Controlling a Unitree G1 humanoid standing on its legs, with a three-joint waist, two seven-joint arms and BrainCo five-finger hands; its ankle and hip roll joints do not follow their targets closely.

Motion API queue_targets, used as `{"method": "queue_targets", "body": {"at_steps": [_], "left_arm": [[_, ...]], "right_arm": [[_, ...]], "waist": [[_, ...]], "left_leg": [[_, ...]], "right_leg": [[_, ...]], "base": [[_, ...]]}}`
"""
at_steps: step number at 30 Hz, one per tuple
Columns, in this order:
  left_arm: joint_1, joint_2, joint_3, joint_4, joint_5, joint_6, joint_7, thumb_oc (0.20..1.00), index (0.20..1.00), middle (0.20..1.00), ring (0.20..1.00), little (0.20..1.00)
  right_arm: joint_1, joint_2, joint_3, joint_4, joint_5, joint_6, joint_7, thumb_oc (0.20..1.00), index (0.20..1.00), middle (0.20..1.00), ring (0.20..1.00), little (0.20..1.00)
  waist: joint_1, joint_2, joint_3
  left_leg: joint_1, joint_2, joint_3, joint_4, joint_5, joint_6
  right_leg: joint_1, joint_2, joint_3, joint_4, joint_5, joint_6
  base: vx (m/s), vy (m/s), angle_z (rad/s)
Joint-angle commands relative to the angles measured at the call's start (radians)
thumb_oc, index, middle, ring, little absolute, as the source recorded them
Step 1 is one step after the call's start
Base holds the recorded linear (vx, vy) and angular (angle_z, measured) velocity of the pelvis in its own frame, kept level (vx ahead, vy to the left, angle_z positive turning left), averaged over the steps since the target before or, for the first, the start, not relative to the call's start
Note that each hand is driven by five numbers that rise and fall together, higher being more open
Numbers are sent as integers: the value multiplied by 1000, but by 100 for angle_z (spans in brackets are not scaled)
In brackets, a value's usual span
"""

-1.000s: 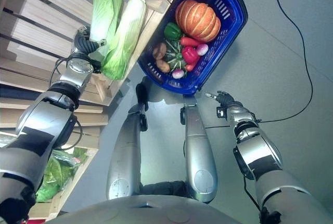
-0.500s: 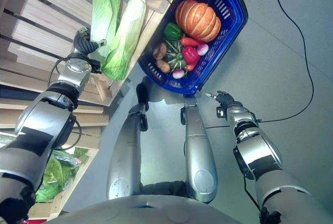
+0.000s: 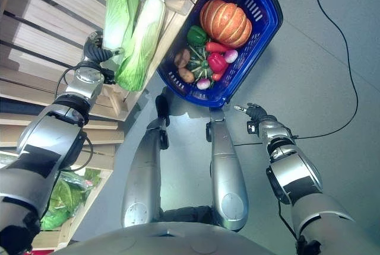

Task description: Pick up fruits and vegetables into the basket

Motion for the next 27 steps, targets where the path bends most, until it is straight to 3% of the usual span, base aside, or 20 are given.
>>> {"method": "queue_targets", "body": {"at_steps": [1,17,21,22,23,25,27], "left_arm": [[55,-24,18,60,97,37,25,1000,1000,1000,1000,1000],[13,-46,-43,86,209,126,39,1000,1000,1000,1000,1000],[12,-43,-56,90,254,155,23,727,727,727,727,727],[14,-43,-62,92,277,173,11,573,573,573,573,573],[14,-43,-63,92,278,173,11,504,504,504,504,504],[14,-45,-77,93,300,193,-8,200,200,200,200,200],[17,-47,-89,92,313,201,-26,200,200,200,200,200]], "right_arm": [[33,-23,38,14,39,19,2,1000,1000,1000,1000,1000],[12,-3,55,31,50,15,-7,1000,1000,1000,1000,1000],[8,-8,57,31,49,20,-4,1000,1000,1000,1000,1000],[5,-9,57,31,49,23,-5,1000,1000,1000,1000,1000],[5,-9,57,31,49,22,-5,1000,1000,1000,1000,1000],[2,-10,58,32,49,22,-4,1000,1000,1000,1000,1000],[-1,-9,61,31,52,23,-6,1000,1000,1000,1000,1000]], "waist": [[11,4,-21],[6,-7,-21],[5,-5,-21],[5,-5,-21],[5,-4,-21],[4,-3,-21],[4,-3,-21]], "left_leg": [[-22,-23,14,-76,64,5],[-29,-19,19,-79,68,3],[-32,-19,18,-77,70,2],[-34,-18,19,-77,71,1],[-34,-18,19,-77,71,1],[-33,-18,20,-83,72,1],[-34,-18,21,-85,72,1]], "right_leg": [[18,20,-56,81,-96,4],[10,22,-54,75,-87,9],[6,23,-55,79,-86,9],[4,23,-55,80,-86,8],[4,23,-55,79,-86,8],[4,23,-55,74,-84,8],[2,24,-55,71,-84,8]], "base": [[0,0,0],[0,0,0],[0,0,0],[0,0,0],[0,0,0],[2,2,-3],[5,4,-4]]}}
